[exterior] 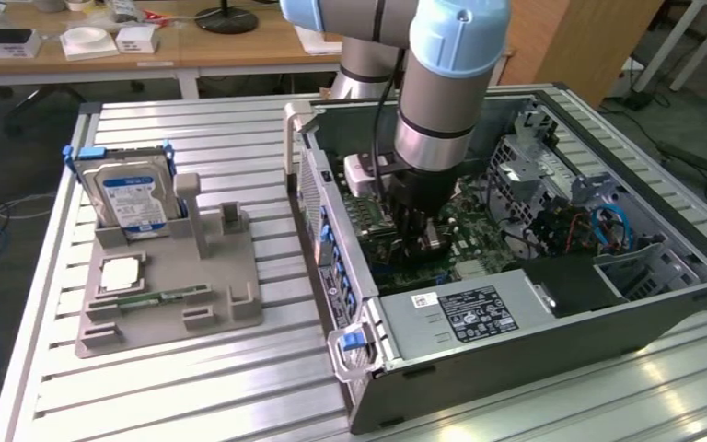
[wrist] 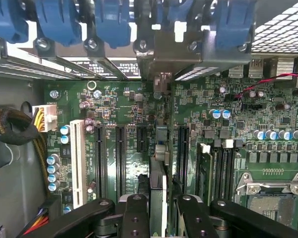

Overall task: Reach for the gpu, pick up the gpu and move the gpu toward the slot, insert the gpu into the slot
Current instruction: 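Insert the gpu into the slot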

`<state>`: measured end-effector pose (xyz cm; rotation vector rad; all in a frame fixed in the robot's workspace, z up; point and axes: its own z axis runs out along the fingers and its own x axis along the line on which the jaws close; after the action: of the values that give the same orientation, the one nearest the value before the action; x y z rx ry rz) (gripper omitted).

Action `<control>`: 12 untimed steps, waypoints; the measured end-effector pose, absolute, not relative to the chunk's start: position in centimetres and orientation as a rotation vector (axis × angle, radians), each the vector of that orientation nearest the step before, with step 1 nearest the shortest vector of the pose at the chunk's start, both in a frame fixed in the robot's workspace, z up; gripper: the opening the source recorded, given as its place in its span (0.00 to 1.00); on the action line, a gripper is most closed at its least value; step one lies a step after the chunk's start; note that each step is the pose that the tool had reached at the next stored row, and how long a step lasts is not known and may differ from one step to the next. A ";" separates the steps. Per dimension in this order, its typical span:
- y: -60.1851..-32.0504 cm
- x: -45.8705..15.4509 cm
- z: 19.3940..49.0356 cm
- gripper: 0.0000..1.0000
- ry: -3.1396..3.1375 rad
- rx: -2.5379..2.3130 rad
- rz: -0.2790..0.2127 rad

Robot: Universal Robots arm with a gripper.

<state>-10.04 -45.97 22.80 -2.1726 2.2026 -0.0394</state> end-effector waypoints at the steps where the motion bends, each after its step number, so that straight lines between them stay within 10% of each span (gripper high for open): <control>1: -46.0 -10.1 22.7 0.27 2.202 -2.170 -0.040; 12: -46.0 -10.3 26.8 0.39 2.197 -2.168 -0.054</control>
<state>-10.35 -46.00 26.82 -2.1677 2.1969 -0.0537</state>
